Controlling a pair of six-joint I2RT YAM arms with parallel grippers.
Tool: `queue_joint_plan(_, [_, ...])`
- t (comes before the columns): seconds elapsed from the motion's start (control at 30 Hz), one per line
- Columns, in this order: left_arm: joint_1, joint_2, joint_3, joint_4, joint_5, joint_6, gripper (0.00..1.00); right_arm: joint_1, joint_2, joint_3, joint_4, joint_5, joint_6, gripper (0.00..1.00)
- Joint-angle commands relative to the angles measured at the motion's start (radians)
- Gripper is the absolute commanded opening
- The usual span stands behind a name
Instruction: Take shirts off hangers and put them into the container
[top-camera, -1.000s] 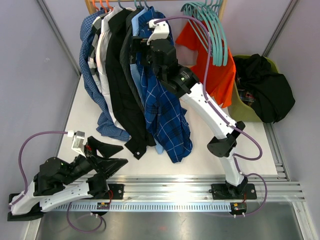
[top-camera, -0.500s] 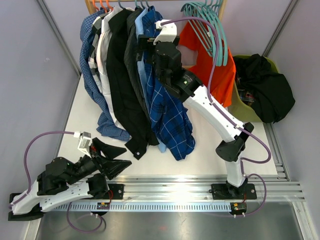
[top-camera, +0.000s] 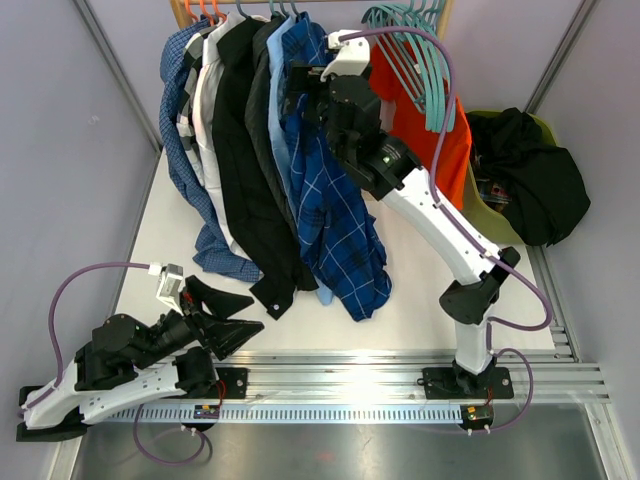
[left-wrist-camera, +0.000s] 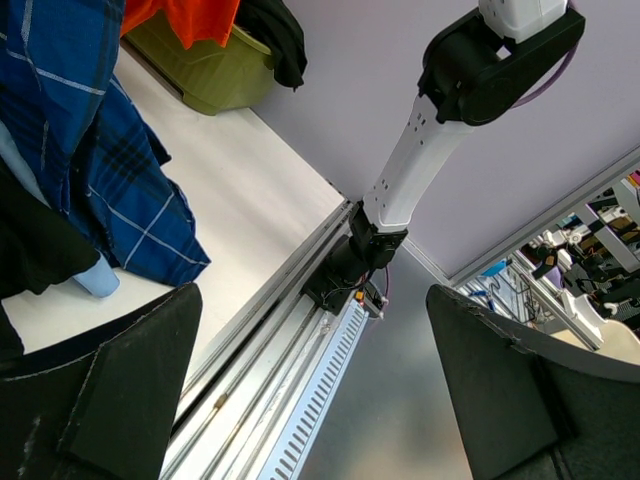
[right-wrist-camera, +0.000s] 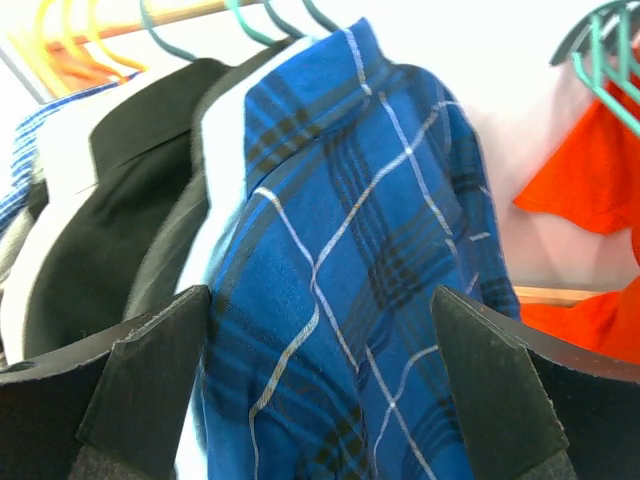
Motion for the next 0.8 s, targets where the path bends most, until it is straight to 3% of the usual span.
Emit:
queue_joint_plan(0.0, [0.001,-0.167,-0.003,0.034,0.032,-0.008,0.99,-0.031,-0.017,0.048,-0.016,0.001,0.039,0.98])
queue_joint_plan(0.13, [0.003,-0.167,0.005,0.020,0.034,-0.008,0.99,-0.074,0.050,0.158,-0.135,-0.019,0.077,0.98])
queue_joint_plan(0.37, [0.003,-0.168,0.007,0.014,0.037,-0.011,0.99,-0.116,0.082,0.177,-0.177,-0.110,0.109,0.97])
queue_joint_plan(0.53, [0.003,-0.168,0.004,0.018,0.034,-0.008,0.99,-0.157,0.190,0.385,-0.371,-0.206,0.116,0.93])
queue_joint_plan(0.77, [0.003,-0.167,-0.004,0.022,0.035,-0.012,0.99,-0.168,0.144,0.283,-0.394,-0.140,0.039,0.84])
